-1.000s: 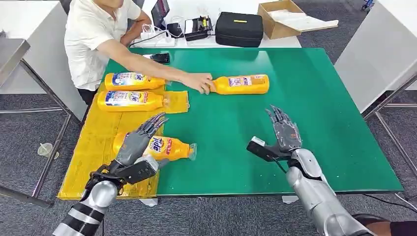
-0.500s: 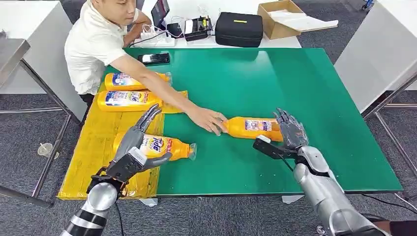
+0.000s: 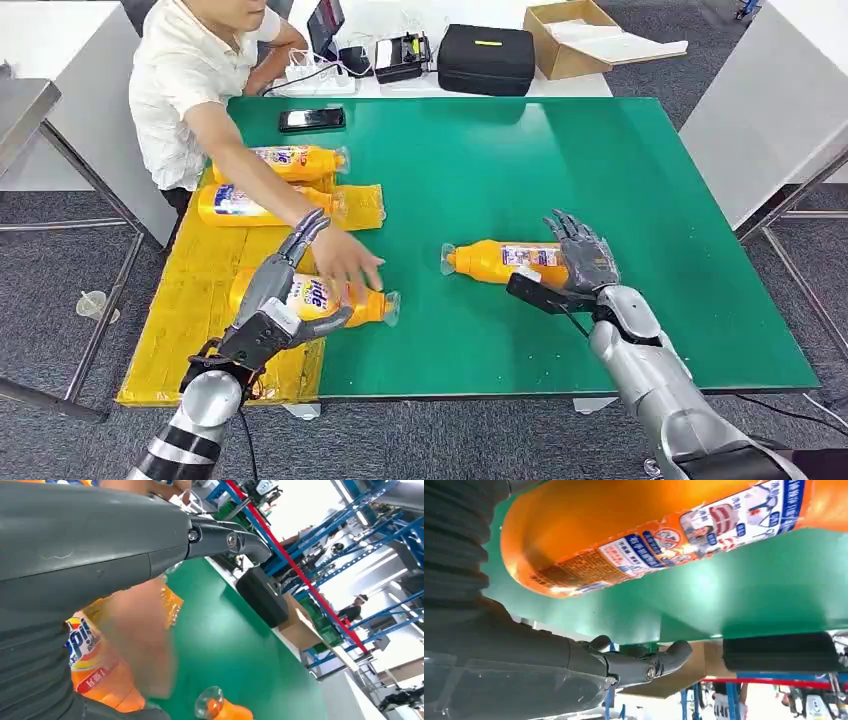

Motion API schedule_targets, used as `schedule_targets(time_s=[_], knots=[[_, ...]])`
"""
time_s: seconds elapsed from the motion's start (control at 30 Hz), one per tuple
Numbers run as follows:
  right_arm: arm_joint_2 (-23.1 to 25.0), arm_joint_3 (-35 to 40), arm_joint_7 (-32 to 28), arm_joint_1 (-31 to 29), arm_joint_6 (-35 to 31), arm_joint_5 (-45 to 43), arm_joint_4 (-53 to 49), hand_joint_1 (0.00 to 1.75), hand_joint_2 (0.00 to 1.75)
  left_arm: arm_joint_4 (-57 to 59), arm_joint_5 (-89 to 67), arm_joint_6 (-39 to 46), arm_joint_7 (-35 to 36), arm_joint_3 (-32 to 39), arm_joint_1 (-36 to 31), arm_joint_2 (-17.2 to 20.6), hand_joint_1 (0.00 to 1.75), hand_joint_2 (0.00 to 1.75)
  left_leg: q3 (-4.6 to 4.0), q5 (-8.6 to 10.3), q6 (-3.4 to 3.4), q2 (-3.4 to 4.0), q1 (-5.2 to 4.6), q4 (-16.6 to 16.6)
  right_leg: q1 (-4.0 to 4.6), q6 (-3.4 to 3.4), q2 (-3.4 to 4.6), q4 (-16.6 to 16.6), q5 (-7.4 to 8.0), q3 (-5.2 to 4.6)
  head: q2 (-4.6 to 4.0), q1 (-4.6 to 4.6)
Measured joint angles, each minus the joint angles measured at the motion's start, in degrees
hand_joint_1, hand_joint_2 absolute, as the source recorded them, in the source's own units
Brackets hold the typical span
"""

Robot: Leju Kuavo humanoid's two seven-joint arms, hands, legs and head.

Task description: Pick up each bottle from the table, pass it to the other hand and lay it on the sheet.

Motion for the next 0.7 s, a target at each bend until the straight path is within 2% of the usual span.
schedule_targets(time_s=[0.23,0.47,0.53,0.57,0.7], knots=[[1.5,0.4,-0.4,-3.3,3.5,-1.3,5.2,0.00,1.75,0.7,0.6,0.0,-0.4,-0.1,-0.7,-0.6,0.00,1.75,0.01,0.01,0.01,-0.02,0.00,0.0,0.00,0.00,-0.01,0.0,0.00,0.01,0.00,0.00],[1.4,2.7,1.5,-7.1,13.3,-2.4,11.1,0.02,1.75,1.5,2.9,0.1,-1.2,-0.1,-1.3,-0.7,0.00,1.75,0.03,0.01,0.01,-0.01,0.00,0.0,0.00,0.00,-0.01,0.0,0.00,-0.01,0.00,0.00],[1.0,3.4,3.5,-8.7,16.9,-2.6,12.5,1.50,1.75,1.8,3.6,0.1,-1.4,-0.1,-1.4,-0.7,0.00,1.75,0.08,0.01,0.01,-0.01,0.01,0.0,0.00,0.00,-0.01,0.0,0.00,0.04,0.00,-0.02],[0.7,3.9,4.7,-9.6,19.0,-2.6,13.3,1.73,1.75,2.1,3.9,0.1,-1.6,-0.1,-1.5,-0.7,0.00,1.75,0.13,0.01,0.01,-0.02,0.02,0.0,0.00,-0.01,-0.02,0.0,-0.01,0.05,0.00,0.00],[0.1,4.9,6.9,-11.4,21.2,-3.1,15.2,1.75,1.75,3.0,4.6,0.1,-2.0,-0.1,-1.8,-0.7,0.00,1.75,0.24,0.01,0.01,-0.05,0.05,0.0,0.00,0.00,-0.06,0.0,0.00,0.24,0.00,0.00]])
